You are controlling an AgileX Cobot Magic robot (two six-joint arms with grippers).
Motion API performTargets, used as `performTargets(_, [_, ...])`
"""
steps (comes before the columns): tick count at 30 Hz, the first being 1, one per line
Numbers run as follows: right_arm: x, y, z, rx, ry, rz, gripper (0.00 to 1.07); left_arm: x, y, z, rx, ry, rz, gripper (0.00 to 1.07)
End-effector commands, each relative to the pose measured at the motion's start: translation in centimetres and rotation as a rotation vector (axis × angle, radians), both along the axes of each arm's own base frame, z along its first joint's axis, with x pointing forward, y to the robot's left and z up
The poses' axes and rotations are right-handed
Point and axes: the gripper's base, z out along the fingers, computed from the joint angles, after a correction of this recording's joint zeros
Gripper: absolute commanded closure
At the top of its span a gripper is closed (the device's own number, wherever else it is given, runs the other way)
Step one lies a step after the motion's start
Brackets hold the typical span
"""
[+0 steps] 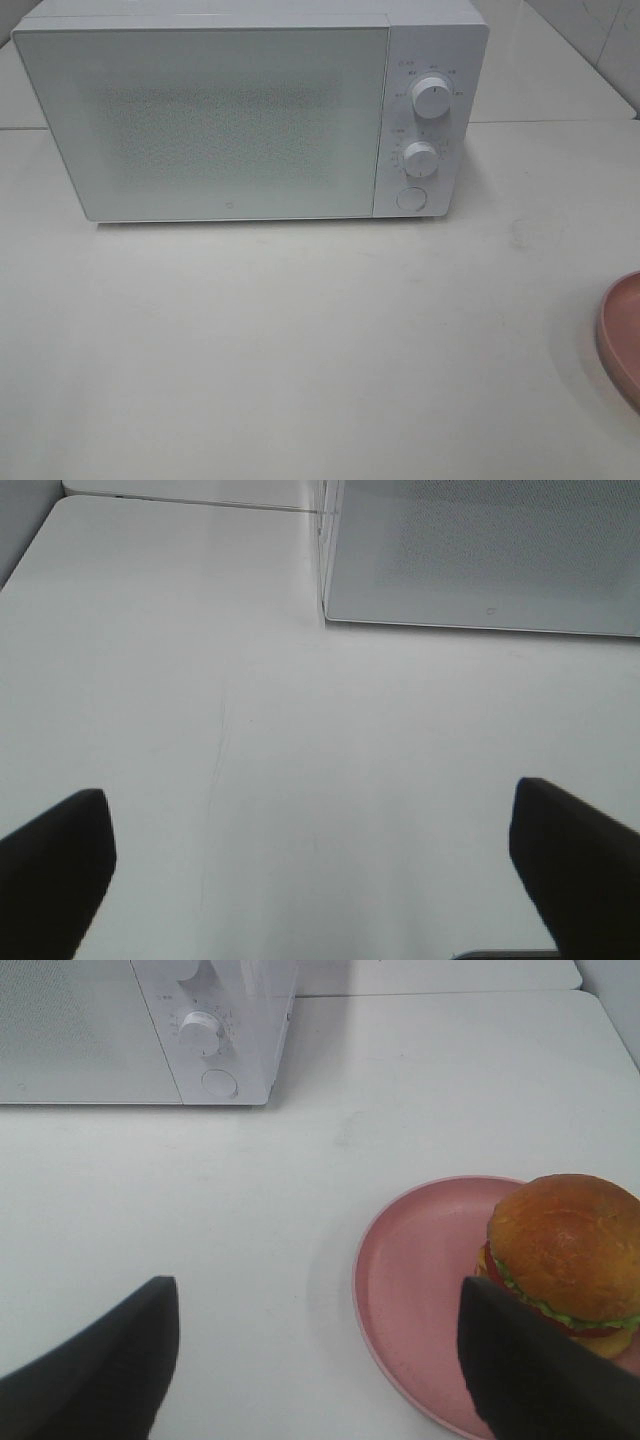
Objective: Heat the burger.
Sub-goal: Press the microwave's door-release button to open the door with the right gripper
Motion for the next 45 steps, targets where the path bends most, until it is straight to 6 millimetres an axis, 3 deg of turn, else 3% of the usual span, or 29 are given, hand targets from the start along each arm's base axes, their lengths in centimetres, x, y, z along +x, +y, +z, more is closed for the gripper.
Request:
performTargets(1, [0.9,0.1,0.5,0.008,0.000,-0.012,0.32,-0.3,0.0,0.1,-0.004,-0.034,-0.010,0.07])
performTargets(15, [5.4,0.5,1.1,-0.002,0.050,-0.010,0.32,-0.3,0.0,0.1,-0.004,-0.034,-0.010,0.07])
performTargets(20, [7.9,0.8,0.5,-0.007,0.052,-0.008,0.32,-0.3,0.0,0.1,-0.004,-0.034,-0.010,0.07])
performTargets(33, [11.7,1.1,-0.2,-0.009,0.070,-0.009,0.32,-0.3,0.0,0.1,-0.004,-0.034,-0.010,0.07])
performTargets(45, [16.4,1.6,-2.3,-0.020,0.099,-0.008,0.32,-0.3,0.0,0.1,-0.004,-0.034,-0.010,0.07])
